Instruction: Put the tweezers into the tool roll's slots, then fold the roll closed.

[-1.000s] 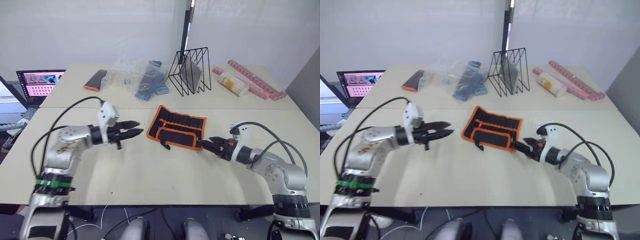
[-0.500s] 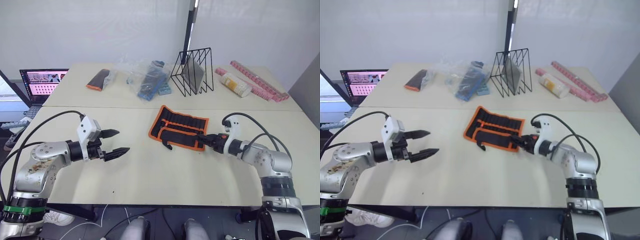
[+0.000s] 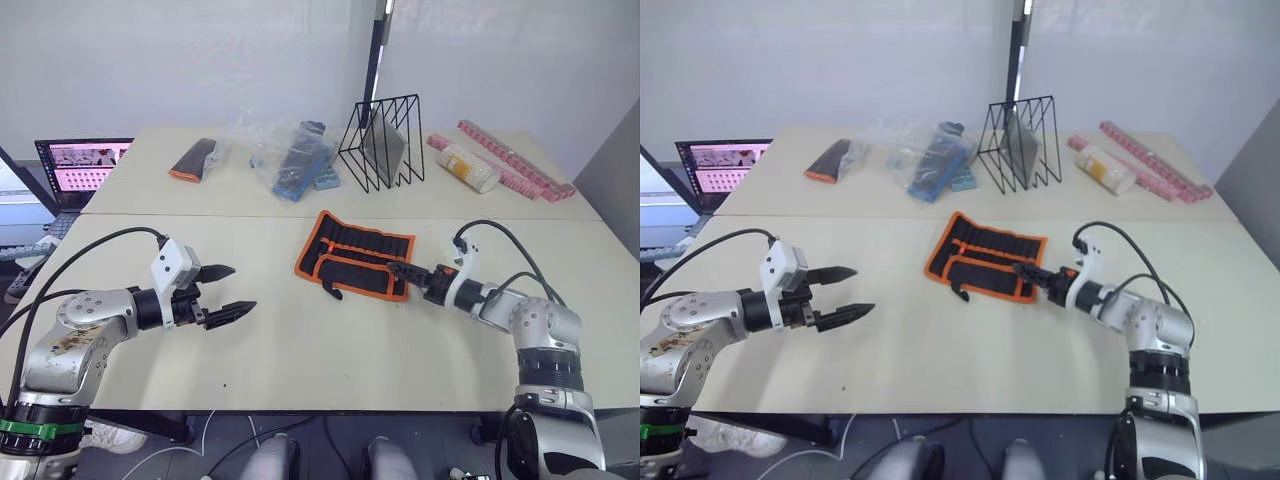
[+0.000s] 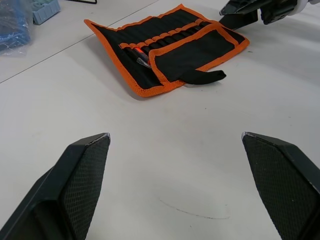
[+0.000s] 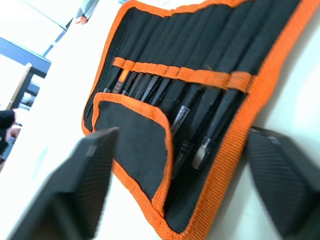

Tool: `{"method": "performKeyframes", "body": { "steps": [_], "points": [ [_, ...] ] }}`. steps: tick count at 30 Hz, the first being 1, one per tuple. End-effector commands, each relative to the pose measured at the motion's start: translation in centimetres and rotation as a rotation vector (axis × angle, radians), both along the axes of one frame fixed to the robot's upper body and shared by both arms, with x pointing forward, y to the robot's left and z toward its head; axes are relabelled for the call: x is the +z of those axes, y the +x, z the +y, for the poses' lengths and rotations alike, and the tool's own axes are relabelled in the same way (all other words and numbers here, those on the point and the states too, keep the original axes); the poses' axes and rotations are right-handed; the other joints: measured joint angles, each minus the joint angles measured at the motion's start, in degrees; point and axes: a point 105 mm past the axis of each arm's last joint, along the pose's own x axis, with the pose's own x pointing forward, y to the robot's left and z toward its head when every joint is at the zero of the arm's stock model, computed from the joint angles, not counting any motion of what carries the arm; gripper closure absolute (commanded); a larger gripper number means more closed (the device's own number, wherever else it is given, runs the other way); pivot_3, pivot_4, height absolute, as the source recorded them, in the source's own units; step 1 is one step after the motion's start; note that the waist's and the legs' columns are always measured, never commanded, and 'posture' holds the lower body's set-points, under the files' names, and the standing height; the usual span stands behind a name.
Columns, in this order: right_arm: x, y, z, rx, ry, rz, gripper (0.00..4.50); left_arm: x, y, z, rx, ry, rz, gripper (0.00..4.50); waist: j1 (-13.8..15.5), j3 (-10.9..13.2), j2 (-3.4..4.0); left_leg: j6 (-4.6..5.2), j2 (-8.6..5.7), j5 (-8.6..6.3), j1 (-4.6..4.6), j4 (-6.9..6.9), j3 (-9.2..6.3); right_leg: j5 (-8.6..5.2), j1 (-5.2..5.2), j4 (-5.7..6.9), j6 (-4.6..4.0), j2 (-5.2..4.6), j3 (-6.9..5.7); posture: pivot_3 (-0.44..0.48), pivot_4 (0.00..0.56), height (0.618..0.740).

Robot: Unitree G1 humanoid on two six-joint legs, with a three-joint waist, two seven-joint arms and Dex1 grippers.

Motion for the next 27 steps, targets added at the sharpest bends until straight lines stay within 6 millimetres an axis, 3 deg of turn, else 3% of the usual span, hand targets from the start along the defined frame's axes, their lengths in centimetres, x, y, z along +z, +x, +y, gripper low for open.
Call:
{"method": "performKeyframes", "body": {
  "steps": [1, 8, 17, 25, 27],
  "points": [
    [0.8, -0.1, 0.0, -0.002, 0.035, -0.027, 2.06, 1.0, 0.3, 0.2, -0.003, 0.029, -0.047, 0.00, -0.01, 0.00, 0.00, 0.00, 0.00, 0.00, 0.00, 0.00, 0.00, 0.00, 0.00, 0.00, 0.00, 0.00, 0.00, 0.000, 0.150, 0.687],
    [0.7, -0.3, -0.5, -0.024, 0.090, -0.017, 4.48, 0.9, 0.6, -0.3, -0.014, 0.019, -0.044, 0.00, 0.03, 0.00, 0.00, 0.00, 0.00, 0.00, 0.01, -0.02, 0.01, 0.00, 0.01, -0.02, 0.00, 0.00, 0.00, 0.000, 0.150, 0.687],
    [1.7, -1.0, -2.6, -0.028, 0.069, -0.029, 4.48, 1.0, 0.6, -0.5, -0.033, -0.003, -0.028, 0.00, 0.26, 0.00, 0.00, 0.00, -0.03, 0.00, 0.01, -0.04, 0.01, 0.00, 0.03, -0.06, 0.00, -0.03, -0.03, 0.000, 0.150, 0.687],
    [3.1, -2.6, -6.1, 0.021, -0.097, -0.038, 4.48, 0.0, 0.1, -1.2, -0.056, -0.024, 0.005, 0.00, 0.16, 0.02, 0.04, 0.00, -0.02, 0.01, -0.01, -0.06, 0.03, 0.00, 0.04, -0.12, 0.00, -0.04, -0.03, 0.000, 0.150, 0.687],
    [3.3, -2.5, -6.3, 0.035, -0.186, -0.069, 4.48, -0.5, -0.1, -1.4, -0.063, -0.028, 0.017, 0.00, 0.06, 0.02, 0.04, 0.00, -0.01, 0.01, 0.00, -0.07, 0.03, 0.00, 0.06, -0.15, 0.00, -0.04, -0.03, 0.000, 0.150, 0.687]
  ]
}}
